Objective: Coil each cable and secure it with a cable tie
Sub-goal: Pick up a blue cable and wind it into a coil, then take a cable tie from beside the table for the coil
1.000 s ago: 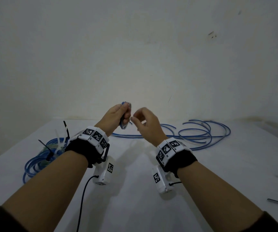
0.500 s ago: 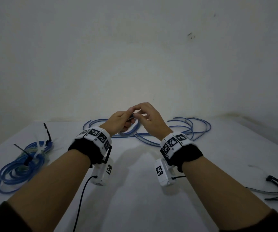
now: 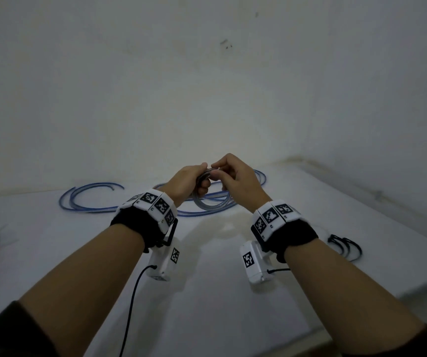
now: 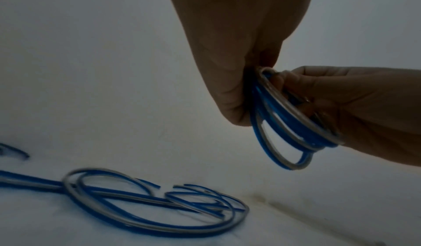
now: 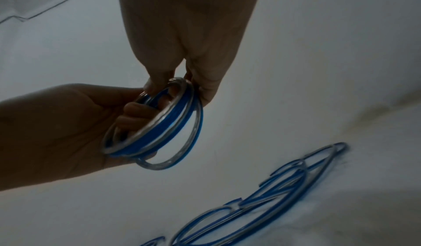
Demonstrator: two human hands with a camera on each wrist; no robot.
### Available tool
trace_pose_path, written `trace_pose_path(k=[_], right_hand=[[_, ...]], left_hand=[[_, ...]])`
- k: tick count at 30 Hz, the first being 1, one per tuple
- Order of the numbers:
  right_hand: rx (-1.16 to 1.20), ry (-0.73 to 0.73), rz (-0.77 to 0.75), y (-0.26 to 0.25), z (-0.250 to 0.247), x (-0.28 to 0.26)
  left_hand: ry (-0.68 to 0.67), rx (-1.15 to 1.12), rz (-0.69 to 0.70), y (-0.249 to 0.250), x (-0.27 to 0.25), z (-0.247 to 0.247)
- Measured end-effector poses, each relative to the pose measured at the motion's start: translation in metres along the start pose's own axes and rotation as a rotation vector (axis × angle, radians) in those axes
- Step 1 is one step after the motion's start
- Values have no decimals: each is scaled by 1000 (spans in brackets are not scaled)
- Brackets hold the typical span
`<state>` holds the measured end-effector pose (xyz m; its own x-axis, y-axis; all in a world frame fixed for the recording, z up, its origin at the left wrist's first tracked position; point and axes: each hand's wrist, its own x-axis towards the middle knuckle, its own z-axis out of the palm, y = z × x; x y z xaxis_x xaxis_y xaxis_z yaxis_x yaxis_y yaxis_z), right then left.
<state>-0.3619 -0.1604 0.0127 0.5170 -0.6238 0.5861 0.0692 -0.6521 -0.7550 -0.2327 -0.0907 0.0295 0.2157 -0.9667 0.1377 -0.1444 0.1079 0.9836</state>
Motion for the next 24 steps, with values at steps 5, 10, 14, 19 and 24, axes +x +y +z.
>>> trace_pose_path(k=[5,10,14,19,24], right_hand=[[-28,122,117,10,-48,-20],[-105,113,316,23,-95,-43],[-27,9,468,20,-135,-65],[-180,-69,659,32,-177,-90],[-643,-268,694,52,-206,-113]], left_hand=[[-93,-29,-12,-4,11,50],[-146,74,-72,-12,18,107],[-193,180,-109,-21,18,143],[-299,292,-206,-31,20,177],[-353,365,-301,-45,20,193]])
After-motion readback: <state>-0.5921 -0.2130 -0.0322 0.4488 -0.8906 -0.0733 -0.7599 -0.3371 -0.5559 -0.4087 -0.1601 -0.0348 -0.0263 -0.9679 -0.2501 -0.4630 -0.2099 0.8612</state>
